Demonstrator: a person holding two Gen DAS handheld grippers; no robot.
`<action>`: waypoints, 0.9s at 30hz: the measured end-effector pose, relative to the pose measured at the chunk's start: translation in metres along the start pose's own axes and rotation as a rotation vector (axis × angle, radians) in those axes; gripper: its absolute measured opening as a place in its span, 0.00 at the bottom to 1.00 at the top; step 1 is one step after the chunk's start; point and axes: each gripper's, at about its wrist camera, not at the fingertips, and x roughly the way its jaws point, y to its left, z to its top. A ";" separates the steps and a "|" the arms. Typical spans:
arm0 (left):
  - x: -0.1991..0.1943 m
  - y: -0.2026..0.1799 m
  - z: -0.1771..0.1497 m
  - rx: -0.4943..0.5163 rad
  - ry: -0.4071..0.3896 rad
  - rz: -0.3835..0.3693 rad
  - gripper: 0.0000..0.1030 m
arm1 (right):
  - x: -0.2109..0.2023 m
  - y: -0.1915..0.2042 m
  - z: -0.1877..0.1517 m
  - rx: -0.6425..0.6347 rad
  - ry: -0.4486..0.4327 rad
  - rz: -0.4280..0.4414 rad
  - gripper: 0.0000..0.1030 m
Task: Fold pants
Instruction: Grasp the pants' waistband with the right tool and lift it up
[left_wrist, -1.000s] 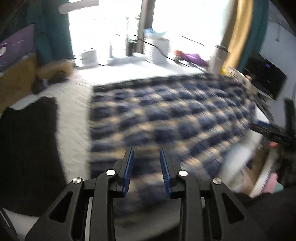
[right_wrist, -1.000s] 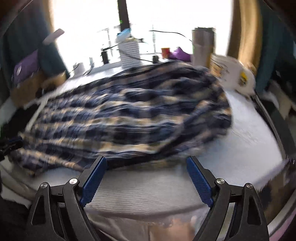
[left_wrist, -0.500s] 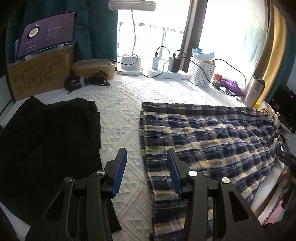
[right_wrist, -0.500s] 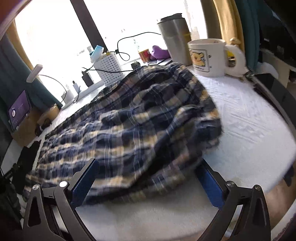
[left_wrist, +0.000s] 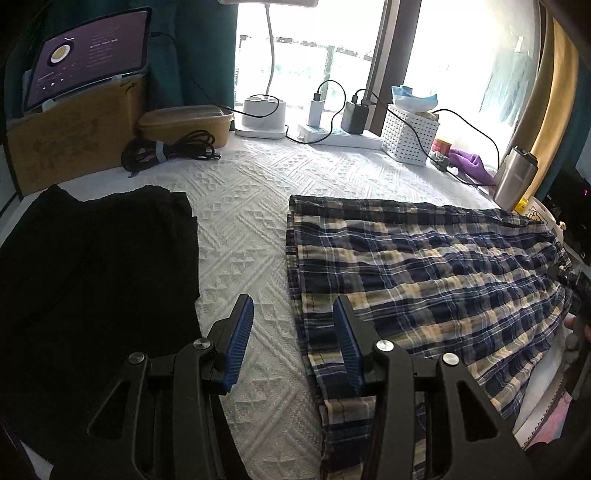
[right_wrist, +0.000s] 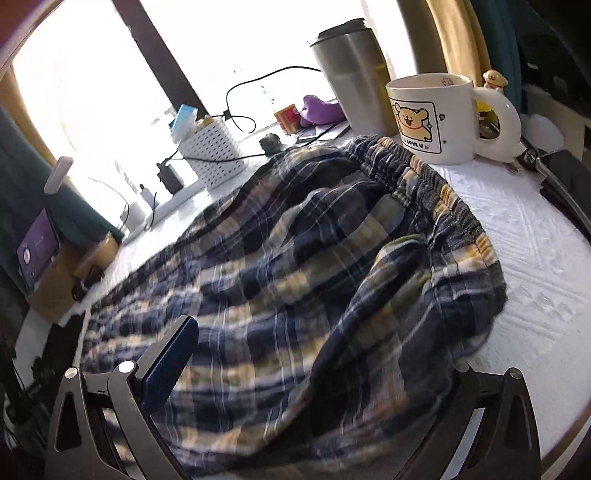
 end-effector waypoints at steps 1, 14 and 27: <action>0.000 0.000 0.000 0.000 -0.001 -0.003 0.43 | 0.001 -0.001 0.002 0.015 -0.003 0.005 1.00; -0.009 0.015 0.001 -0.036 -0.033 0.010 0.43 | 0.024 -0.018 0.024 0.157 0.033 0.171 0.70; -0.004 0.007 -0.003 -0.032 -0.008 -0.022 0.43 | 0.011 -0.033 0.033 0.227 -0.042 0.314 0.08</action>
